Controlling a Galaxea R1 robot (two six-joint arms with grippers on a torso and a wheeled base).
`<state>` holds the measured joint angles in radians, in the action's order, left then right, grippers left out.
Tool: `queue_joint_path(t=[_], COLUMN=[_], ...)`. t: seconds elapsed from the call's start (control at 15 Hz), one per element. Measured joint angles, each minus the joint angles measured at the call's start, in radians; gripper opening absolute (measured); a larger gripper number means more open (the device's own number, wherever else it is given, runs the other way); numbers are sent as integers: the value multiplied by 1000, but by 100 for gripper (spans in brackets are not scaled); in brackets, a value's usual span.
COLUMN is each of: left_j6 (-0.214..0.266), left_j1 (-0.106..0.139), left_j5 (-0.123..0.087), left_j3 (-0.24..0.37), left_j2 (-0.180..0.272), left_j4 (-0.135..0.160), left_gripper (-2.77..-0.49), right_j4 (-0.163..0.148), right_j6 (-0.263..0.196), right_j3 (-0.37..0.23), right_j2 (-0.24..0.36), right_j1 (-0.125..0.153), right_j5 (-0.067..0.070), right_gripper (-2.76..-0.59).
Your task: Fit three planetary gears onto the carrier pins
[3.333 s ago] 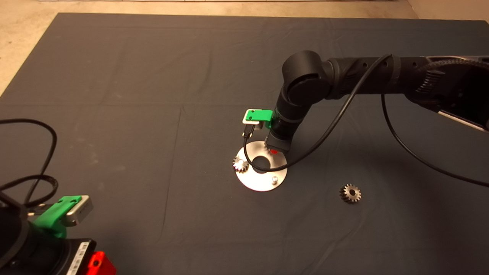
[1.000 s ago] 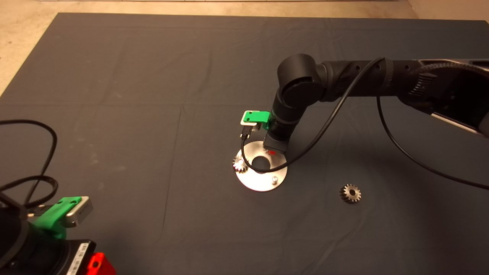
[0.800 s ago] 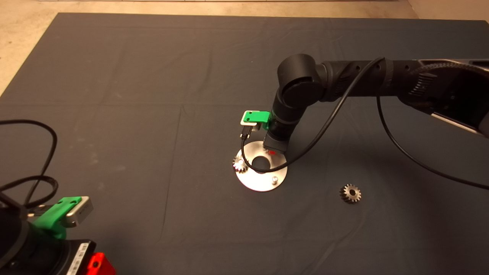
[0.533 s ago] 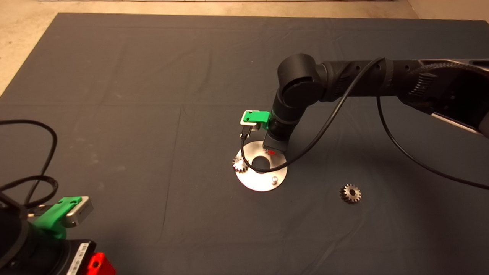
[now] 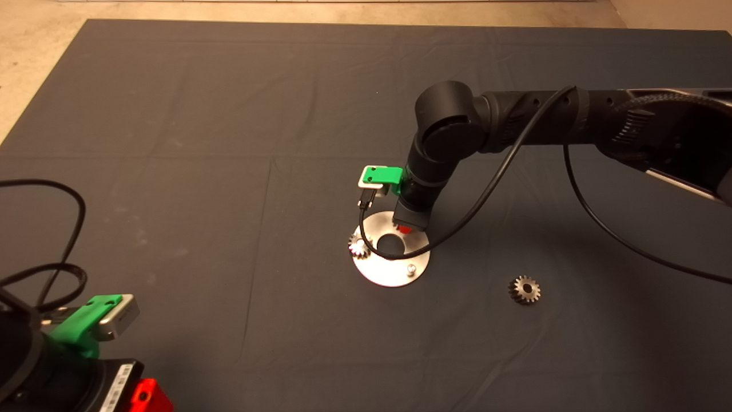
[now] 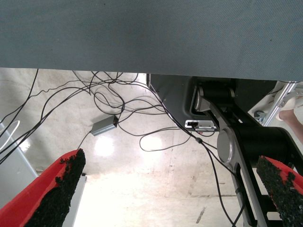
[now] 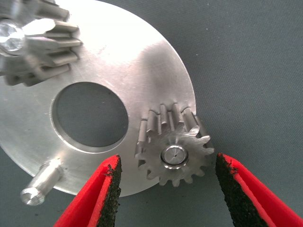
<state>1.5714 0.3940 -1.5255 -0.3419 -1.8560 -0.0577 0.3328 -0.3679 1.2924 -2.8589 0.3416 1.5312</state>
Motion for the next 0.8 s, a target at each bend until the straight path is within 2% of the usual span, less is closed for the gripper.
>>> queue_joint_path(t=[0.13, 0.2, 0.33, 0.47, 0.6, 0.67, 0.8], left_j6=[0, 0, 0, 0, -2, -8, -24], left_j1=[0, 0, 0, 0, 0, 0, 0], left_j5=[0, 0, 0, 0, 0, 0, 0], left_j3=[0, 0, 0, 0, 0, 0, 0], left_j2=[0, 0, 0, 0, 0, 0, 0], left_j4=[0, 1, 1, 1, 1, 1, 1], left_gripper=[-64, -64, -64, -64, -64, -64, -64], right_j4=[-1, -2, -7, -15, -26, -45, -75], right_j6=[-6, -23, -51, -80, -102, -106, -113], right_j3=[-16, -39, -118, -224, -363, -432, -527], right_j2=[10, 27, 93, 200, 321, 363, 435], right_j1=[5, 12, 38, 54, 63, 62, 63], right_j5=[-2, -4, -6, -9, 4, 7, -3], right_gripper=[-191, -181, -173, -162, -155, -149, -140])
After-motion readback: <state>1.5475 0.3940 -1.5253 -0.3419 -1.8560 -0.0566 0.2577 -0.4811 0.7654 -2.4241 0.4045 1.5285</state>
